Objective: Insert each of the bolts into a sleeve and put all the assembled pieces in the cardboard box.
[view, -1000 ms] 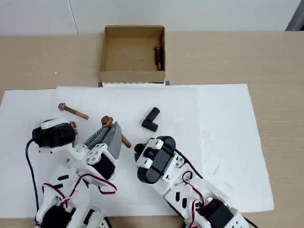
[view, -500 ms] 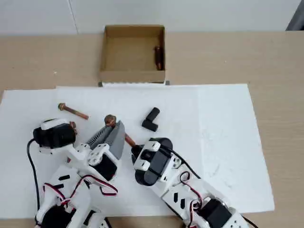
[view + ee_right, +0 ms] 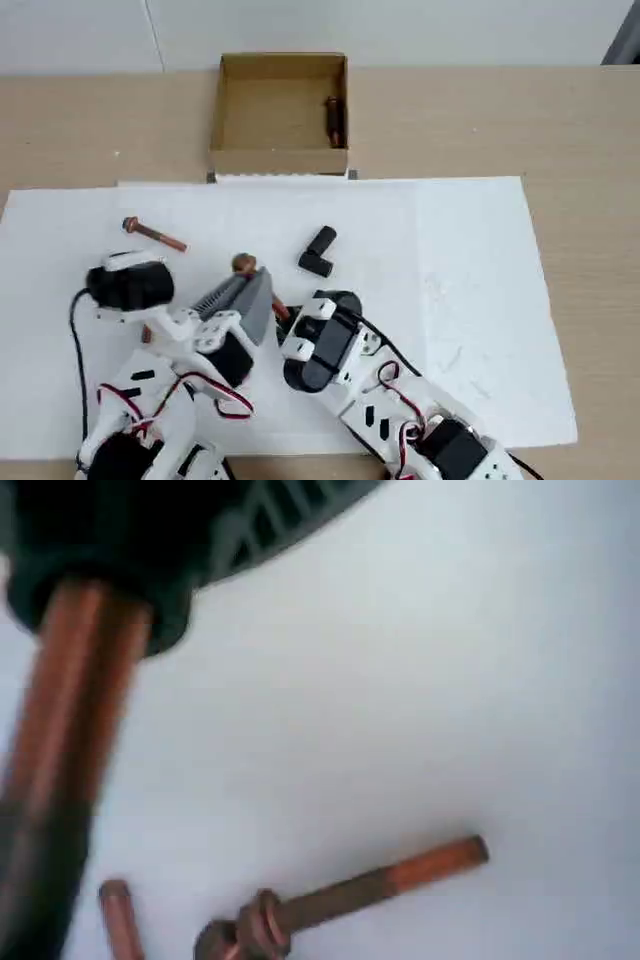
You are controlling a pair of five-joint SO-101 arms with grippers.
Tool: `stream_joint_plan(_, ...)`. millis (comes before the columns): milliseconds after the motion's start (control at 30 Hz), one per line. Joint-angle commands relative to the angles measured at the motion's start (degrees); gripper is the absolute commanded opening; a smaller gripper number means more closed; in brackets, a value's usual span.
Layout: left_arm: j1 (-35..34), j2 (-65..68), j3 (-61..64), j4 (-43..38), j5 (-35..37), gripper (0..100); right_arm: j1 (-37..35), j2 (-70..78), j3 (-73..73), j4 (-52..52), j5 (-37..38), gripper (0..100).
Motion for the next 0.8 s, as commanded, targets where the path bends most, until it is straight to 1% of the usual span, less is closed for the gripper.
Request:
stream_joint_plan(0,1.93,-0.35,0.92,-0.35,0.53,1,-0.57,-0.04,-0.35,-1.63,0.44,0.2)
stream_joint_plan(100,1.93,-0.35,2.33,-0.18,0.44,1,-0.57,-0.04,-0.35,-1.63,0.44,0.2)
stream_joint_plan(233,2.29,-0.35,2.59,0.62,-1.76,1,-0.57,-0.04,-0.35,-1.63,0.44,0.2)
stream_joint_plan(333,5.45,-0.35,2.59,3.6,-3.43,1,-0.48,-0.04,-0.35,-1.63,0.44,0.2)
stream_joint_plan(467,7.56,-0.26,2.68,4.22,-3.78,1,-0.48,-0.04,-0.35,-1.63,0.44,0.2)
stream_joint_plan(633,7.56,-0.26,4.26,5.45,-8.62,1,-0.48,-0.04,-0.35,-1.63,0.44,0.2)
stream_joint_plan(767,7.3,-0.26,4.35,5.8,-9.05,1,-0.48,-0.04,-0.35,-1.63,0.44,0.2)
